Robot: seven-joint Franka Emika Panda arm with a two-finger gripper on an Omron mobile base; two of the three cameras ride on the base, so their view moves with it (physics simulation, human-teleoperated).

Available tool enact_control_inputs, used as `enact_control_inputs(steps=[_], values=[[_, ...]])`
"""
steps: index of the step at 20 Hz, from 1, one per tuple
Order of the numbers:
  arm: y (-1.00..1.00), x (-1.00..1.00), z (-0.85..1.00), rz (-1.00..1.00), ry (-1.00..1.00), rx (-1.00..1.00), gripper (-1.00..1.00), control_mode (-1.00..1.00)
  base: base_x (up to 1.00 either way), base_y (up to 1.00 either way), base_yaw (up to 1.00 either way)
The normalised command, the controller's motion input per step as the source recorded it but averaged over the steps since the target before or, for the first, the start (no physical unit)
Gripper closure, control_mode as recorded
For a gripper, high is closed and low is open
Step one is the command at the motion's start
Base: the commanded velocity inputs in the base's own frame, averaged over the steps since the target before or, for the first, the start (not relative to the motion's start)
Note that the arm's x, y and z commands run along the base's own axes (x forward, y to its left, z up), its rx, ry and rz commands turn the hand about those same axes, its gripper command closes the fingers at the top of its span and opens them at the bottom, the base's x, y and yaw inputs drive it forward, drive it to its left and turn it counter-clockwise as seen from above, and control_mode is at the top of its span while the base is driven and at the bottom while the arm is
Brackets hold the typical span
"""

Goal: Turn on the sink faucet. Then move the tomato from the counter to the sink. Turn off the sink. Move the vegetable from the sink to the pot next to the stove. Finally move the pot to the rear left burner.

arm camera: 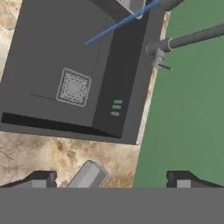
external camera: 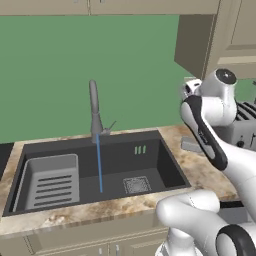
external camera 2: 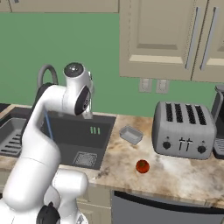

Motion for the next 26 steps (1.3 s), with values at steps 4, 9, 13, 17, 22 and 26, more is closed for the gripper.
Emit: enact_control_inputs(steps=[4, 9, 13, 17, 22, 26], values=[[-0.53, -0.63, -0.38, 0.28, 0.19, -0.38, -1.00, -1.00, 0.00, 0.00, 0.00], [-0.61, -0.63, -0.51, 0.25, 0.21, -0.28, -1.00, -1.00, 0.00, 0.00, 0.00], [-0.57, -0.42, -0.50, 0.09, 0.08, -0.05, -1.00, -1.00, 0.00, 0.00, 0.00], [-0.72, -0.27, -0.34, 0.05, 0.00, 0.00, -1.00, -1.00, 0.00, 0.00, 0.00], [-0.54, -0.08, -0.33, 0.01, 0.05, 0.04, -1.00, -1.00, 0.00, 0.00, 0.00], [-0.44, 0.00, -0.30, 0.00, 0.16, 0.01, -1.00, -1.00, 0.00, 0.00, 0.00]])
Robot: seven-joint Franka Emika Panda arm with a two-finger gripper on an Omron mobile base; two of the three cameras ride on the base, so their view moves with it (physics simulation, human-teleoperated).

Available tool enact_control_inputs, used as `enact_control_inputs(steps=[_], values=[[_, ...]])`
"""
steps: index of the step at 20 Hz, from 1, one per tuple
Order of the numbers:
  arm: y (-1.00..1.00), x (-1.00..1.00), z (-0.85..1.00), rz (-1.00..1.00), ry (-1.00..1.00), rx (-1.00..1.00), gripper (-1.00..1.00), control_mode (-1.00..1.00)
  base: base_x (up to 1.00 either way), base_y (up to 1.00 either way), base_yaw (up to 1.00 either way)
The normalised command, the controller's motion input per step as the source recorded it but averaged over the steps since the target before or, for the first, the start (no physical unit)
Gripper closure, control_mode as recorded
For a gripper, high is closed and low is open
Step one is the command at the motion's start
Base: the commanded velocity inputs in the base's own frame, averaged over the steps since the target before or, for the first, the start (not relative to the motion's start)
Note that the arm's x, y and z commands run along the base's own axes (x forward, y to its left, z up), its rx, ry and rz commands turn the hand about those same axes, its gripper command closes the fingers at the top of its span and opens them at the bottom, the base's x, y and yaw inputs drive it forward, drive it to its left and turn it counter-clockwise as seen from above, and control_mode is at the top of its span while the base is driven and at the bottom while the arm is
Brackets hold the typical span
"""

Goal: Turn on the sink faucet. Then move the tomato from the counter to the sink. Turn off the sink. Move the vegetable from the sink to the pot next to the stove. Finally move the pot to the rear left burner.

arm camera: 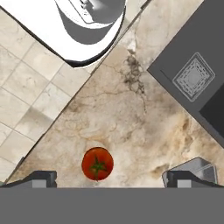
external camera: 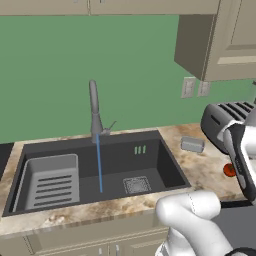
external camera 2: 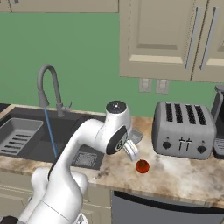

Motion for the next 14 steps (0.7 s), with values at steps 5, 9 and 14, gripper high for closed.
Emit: enact_control_inputs(steps=[5, 9, 14], values=[[-0.58, 0.00, -0.31, 0.00, 0.19, 0.01, -1.00, -1.00, 0.00, 0.00, 0.00], [-0.54, 0.03, -0.28, 0.00, 0.19, 0.00, -1.00, -1.00, 0.00, 0.00, 0.00], [-0.16, 0.19, -0.25, 0.00, 0.07, 0.01, -1.00, -1.00, 0.00, 0.00, 0.00]])
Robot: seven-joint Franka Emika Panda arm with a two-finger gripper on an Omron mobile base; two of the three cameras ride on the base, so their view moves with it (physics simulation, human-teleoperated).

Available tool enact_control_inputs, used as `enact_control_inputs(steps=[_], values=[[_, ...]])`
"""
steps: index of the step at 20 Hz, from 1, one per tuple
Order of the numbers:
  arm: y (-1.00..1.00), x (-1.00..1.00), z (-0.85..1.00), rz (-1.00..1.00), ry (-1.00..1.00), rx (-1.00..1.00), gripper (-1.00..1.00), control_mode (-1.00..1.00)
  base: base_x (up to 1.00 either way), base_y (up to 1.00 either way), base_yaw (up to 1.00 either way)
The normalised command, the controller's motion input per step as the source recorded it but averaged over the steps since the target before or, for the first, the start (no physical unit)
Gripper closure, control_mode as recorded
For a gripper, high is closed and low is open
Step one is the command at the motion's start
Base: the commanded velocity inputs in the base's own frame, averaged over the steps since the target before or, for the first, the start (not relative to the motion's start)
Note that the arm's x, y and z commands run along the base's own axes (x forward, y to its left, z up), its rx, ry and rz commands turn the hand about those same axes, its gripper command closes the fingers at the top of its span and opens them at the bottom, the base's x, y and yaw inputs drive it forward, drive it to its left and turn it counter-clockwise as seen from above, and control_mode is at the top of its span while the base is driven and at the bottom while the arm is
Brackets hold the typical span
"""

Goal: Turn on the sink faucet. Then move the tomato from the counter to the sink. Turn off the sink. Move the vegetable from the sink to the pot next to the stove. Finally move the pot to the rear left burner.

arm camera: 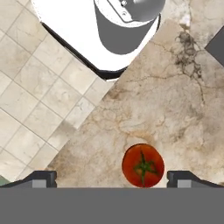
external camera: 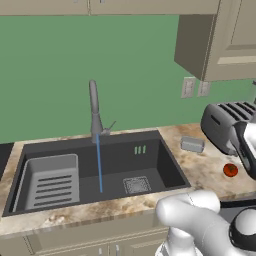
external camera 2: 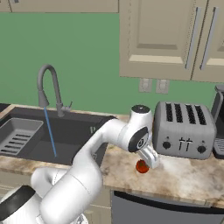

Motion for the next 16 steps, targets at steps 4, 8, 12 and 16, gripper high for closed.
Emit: enact_control_inputs(steps=[4, 8, 12, 16], values=[[0.00, 0.32, -0.21, 0.00, 0.01, 0.00, -1.00, -1.00, 0.00, 0.00, 0.00], [0.00, 0.33, -0.20, 0.00, 0.00, 0.01, -1.00, -1.00, 0.00, 0.00, 0.00], [0.00, 0.25, -0.23, 0.00, 0.00, 0.01, -1.00, -1.00, 0.00, 0.00, 0.00], [0.00, 0.21, -0.24, 0.00, 0.00, 0.00, -1.00, -1.00, 0.00, 0.00, 0.00]])
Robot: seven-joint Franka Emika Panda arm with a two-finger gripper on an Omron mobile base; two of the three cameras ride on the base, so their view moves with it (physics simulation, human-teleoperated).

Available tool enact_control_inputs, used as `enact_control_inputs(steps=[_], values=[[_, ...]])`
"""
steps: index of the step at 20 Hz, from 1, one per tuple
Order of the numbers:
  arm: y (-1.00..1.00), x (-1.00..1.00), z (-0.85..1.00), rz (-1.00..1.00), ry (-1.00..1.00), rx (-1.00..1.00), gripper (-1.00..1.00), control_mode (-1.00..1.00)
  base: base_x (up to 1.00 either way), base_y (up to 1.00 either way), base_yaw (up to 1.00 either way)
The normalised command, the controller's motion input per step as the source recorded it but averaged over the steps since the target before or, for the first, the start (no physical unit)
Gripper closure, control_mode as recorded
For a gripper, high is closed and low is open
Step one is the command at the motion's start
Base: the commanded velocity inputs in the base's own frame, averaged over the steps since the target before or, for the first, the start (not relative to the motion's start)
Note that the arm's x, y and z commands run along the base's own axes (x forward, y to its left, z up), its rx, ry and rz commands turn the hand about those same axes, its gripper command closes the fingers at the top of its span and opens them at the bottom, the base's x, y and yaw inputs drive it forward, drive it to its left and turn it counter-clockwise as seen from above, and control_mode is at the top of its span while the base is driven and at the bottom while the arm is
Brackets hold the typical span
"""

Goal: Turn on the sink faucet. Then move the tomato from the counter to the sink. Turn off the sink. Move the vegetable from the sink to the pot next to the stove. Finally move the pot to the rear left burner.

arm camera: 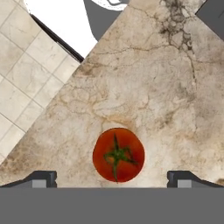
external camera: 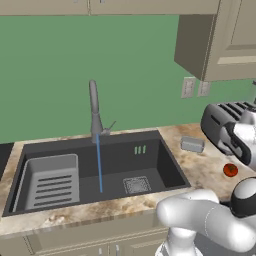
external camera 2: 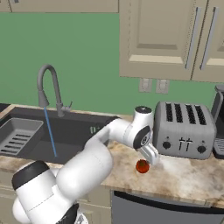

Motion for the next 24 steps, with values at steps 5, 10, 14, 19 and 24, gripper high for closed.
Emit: enact_control_inputs(steps=[5, 10, 14, 19, 24], values=[[0.00, 0.09, -0.21, 0.00, 0.00, 0.01, -1.00, -1.00, 0.00, 0.00, 0.00], [0.00, 0.00, -0.19, 0.00, 0.01, 0.02, -1.00, -1.00, 0.00, 0.00, 0.00], [0.00, 0.00, -0.16, 0.00, 0.01, 0.02, -1.00, -1.00, 0.00, 0.00, 0.00], [0.00, 0.00, -0.13, 0.00, 0.01, 0.02, -1.00, -1.00, 0.00, 0.00, 0.00], [0.00, 0.00, -0.13, 0.00, 0.01, 0.01, -1.00, -1.00, 0.00, 0.00, 0.00]])
